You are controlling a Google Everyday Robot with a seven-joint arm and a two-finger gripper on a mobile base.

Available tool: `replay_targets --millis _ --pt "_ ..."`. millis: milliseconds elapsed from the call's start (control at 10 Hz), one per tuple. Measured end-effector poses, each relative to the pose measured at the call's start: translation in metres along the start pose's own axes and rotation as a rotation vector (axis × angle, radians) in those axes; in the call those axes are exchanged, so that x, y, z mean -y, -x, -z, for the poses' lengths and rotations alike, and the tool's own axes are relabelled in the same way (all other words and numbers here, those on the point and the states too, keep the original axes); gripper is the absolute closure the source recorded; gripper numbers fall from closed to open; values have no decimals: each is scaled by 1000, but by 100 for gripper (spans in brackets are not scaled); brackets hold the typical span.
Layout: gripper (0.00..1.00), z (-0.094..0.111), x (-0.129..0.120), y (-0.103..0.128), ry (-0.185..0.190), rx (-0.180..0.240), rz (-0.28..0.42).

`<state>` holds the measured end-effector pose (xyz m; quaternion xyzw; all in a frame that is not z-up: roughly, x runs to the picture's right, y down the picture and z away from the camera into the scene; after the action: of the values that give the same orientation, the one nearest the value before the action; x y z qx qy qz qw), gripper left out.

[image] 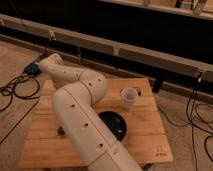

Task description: Wipe the white sponge on the table

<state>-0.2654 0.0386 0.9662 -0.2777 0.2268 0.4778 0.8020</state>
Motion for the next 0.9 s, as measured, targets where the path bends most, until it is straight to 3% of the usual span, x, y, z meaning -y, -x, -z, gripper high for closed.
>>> replay_targets --millis 200,500,700,900 --pt "100 8 -25 16 31 36 37" --pt "100 22 -71 17 91 60 103" --pt "100 22 -95 3 127 43 132" --pt "100 12 -116 -31 159 -13 158"
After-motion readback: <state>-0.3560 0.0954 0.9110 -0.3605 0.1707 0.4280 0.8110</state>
